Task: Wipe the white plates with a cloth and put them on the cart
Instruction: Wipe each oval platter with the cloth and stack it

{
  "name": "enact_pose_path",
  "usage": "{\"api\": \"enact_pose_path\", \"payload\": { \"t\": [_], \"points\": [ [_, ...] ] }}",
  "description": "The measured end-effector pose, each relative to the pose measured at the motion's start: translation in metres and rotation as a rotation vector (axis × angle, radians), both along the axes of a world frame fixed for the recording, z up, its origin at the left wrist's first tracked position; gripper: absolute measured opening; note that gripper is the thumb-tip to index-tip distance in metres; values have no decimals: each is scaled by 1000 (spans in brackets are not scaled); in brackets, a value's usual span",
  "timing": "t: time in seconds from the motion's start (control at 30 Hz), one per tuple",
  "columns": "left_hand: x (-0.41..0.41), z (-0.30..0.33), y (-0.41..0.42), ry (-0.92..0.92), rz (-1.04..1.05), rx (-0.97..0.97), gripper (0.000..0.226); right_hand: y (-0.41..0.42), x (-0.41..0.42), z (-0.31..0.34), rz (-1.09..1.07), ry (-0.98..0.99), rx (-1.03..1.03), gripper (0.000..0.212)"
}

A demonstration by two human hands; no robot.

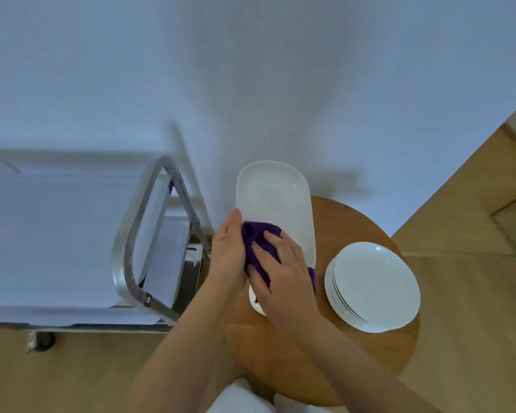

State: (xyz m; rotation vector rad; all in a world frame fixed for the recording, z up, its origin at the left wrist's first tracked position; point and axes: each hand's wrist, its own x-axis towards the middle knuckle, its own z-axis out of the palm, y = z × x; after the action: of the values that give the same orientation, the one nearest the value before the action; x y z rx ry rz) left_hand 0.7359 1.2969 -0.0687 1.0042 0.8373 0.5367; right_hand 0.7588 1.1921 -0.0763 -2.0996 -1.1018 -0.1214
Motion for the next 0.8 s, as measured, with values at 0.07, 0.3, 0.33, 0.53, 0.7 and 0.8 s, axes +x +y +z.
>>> {"api": "enact_pose_path", "payload": {
  "t": [0.07,0.3,0.33,0.53,0.7,0.8],
  "points": [
    [-1,4,2,6,8,14,35,-14,1,-3,56,-100,36,32],
    [-8,16,-2,50,-85,127,38,-40,32,-10,81,-427,120,29],
    [-9,17,-1,49,-113,137,39,-40,34,-10,73,-441,116,29],
    [-25,22,-1,81,-292,194,41,-26,61,5,-156,-396,65,32],
    [-29,21,-3,68,-332,204,35,2,73,22,-303,-293,-51,32],
    [-28,23,1,67,-338,206,39,16,65,25,-258,-218,-13,33]
  ]
}}
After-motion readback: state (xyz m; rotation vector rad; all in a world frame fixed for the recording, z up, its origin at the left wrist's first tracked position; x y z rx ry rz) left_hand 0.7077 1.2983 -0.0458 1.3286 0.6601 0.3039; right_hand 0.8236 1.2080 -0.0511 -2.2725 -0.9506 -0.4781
